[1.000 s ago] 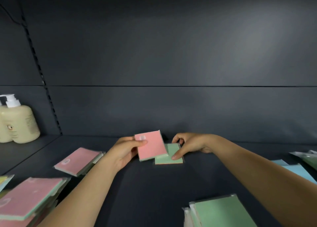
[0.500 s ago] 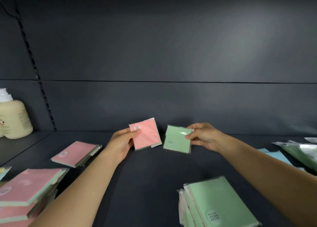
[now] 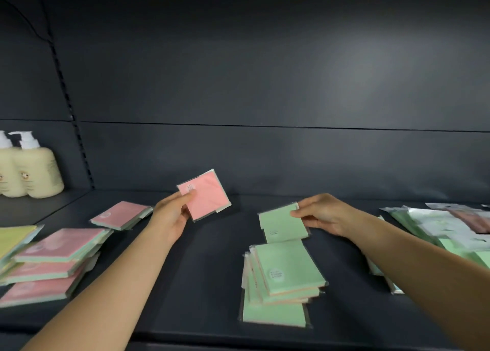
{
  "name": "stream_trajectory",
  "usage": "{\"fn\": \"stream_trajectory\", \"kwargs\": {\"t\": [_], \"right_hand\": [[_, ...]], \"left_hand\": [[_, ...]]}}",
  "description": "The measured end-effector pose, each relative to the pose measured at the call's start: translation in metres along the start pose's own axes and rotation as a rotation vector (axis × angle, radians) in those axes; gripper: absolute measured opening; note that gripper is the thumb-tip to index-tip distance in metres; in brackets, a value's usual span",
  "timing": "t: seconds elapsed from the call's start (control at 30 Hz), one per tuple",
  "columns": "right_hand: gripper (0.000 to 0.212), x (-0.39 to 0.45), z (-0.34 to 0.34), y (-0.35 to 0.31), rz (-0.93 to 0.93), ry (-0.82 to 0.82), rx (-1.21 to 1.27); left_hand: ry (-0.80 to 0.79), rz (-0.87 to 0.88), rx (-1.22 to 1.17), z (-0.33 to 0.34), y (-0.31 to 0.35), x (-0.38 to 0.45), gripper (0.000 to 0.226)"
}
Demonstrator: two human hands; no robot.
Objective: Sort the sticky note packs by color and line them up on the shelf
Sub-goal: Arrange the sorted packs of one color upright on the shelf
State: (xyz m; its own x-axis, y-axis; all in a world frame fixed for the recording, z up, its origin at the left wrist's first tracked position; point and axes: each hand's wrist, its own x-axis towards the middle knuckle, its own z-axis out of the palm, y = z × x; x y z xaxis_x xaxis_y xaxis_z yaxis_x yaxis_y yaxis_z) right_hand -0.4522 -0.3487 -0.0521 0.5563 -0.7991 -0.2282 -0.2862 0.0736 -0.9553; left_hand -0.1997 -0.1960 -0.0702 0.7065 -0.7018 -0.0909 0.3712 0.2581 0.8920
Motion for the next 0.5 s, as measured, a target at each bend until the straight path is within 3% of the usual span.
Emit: {"fn": "stream_trajectory", "kwargs": {"t": [0.1, 0.2, 0.37, 0.5], "right_hand": [[0.034, 0.000, 0.002, -0.008, -0.083, 0.153, -0.338], [0.021, -0.020, 0.016, -0.034, -0.191, 0.193, -0.536], [0.041, -0.076, 0.090, -0.066, -0.302, -0.146, -0.232], [0.018, -0.104, 0.151, -0.079, -0.345, -0.349, 0.021]], "left_hand": [[0.013, 0.017, 0.020, -0.006, 0.007, -0.029, 0.011], [0.031, 0.036, -0.039, -0.012, 0.018, -0.061, 0.013], [-0.043, 0.067, -0.115, -0.024, 0.043, -0.107, 0.016], [-0.148, 0.093, -0.097, -0.044, 0.062, -0.128, 0.010]]}}
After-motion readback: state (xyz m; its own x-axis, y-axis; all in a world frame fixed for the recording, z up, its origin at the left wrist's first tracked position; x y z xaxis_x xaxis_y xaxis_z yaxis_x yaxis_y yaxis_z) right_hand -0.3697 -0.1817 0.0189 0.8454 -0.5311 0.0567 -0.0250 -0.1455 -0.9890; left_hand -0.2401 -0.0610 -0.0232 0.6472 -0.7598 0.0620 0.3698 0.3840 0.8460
